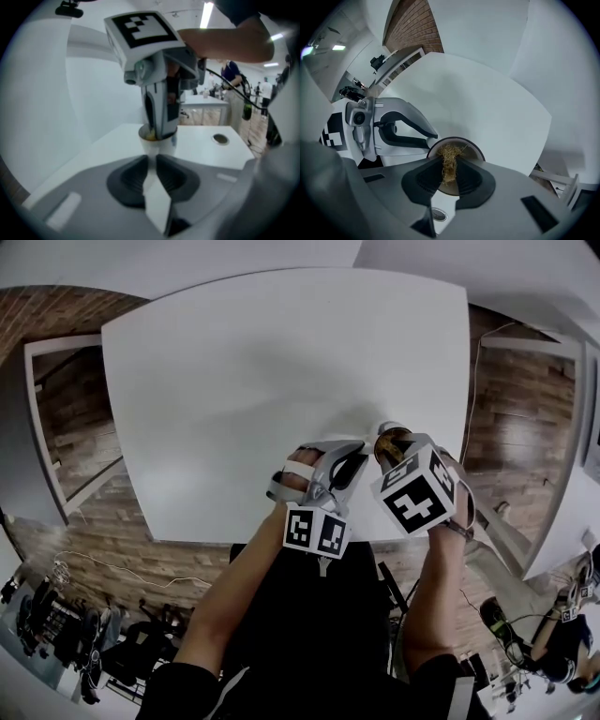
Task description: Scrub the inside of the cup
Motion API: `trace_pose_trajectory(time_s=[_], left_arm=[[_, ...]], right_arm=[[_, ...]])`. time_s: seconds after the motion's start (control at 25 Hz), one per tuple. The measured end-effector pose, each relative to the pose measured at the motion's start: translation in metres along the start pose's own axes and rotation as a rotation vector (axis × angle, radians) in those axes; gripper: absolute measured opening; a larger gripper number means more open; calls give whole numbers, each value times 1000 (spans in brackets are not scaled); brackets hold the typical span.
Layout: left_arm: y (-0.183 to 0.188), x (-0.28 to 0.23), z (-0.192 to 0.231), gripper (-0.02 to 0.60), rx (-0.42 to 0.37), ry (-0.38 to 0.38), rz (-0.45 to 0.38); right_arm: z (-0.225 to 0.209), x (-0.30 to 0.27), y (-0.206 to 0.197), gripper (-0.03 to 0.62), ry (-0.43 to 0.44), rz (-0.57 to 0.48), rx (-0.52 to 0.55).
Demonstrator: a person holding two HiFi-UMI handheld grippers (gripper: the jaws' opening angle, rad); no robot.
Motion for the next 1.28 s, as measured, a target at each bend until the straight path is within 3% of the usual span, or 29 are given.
trace_pose_trajectory(time_s=[0.16, 0.36, 0.48, 0.96, 1.28], left_arm=[[-1, 1, -2, 60, 12, 11, 6], [-3, 2, -9, 60, 65, 63, 18], [-3, 2, -12, 60, 75, 88, 23], [-4, 3, -13, 63, 43, 104, 42], [-2, 4, -14, 63, 63, 113, 53]], right_arm=[[0, 6, -2, 54, -71, -61, -33], [5, 51, -17, 54, -196, -341, -266], [9, 65, -23, 55, -249, -434, -366], [2, 4, -5, 54, -232, -283, -327], [-1, 42, -18, 54, -344, -438, -456]])
Point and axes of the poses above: the fingertips, and each gripper's own axes: x backward along the fingers, z to its left, y out of its top, the point moved 6 cm from there along x, backward along the fingers, and after that the axes turned 14 degrees about x, right-handed, at the moved point
